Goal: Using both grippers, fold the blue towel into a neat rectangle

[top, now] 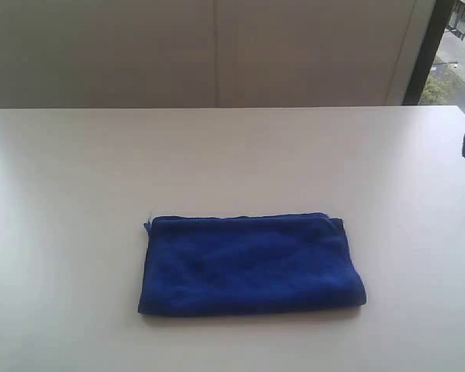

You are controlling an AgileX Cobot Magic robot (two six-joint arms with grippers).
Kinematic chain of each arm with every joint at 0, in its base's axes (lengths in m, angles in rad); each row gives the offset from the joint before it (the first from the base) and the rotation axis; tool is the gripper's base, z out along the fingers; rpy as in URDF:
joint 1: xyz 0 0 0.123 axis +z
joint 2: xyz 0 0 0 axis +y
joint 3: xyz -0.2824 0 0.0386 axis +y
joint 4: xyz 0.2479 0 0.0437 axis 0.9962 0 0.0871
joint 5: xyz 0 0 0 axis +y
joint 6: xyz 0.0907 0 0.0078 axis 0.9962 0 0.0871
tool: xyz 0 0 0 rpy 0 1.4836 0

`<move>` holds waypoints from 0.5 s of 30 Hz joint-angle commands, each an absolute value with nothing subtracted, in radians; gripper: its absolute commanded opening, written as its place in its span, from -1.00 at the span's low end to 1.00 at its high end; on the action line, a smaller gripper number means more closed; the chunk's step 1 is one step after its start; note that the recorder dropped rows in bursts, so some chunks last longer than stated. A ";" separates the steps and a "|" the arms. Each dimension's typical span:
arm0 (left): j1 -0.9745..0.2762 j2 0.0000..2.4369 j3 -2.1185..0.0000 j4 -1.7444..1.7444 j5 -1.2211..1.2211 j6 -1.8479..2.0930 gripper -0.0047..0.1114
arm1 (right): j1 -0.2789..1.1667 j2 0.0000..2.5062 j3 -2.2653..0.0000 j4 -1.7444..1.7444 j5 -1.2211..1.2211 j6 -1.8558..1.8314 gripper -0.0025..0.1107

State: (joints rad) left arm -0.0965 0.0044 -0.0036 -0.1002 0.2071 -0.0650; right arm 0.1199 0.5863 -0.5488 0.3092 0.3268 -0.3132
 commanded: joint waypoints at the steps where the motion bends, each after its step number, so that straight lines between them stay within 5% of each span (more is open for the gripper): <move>1: -0.105 0.000 0.000 -0.104 0.206 -0.063 -0.92 | 0.112 0.467 -0.530 0.333 0.304 -0.309 -0.96; 15: -0.105 0.000 0.000 -0.104 0.206 -0.063 -0.92 | 0.020 0.077 -0.216 0.317 0.185 -0.316 -0.96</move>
State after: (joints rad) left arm -0.0965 0.0044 -0.0036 -0.1002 0.2071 -0.0650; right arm 0.0286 0.1005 -0.2895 0.3316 0.1995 -0.3132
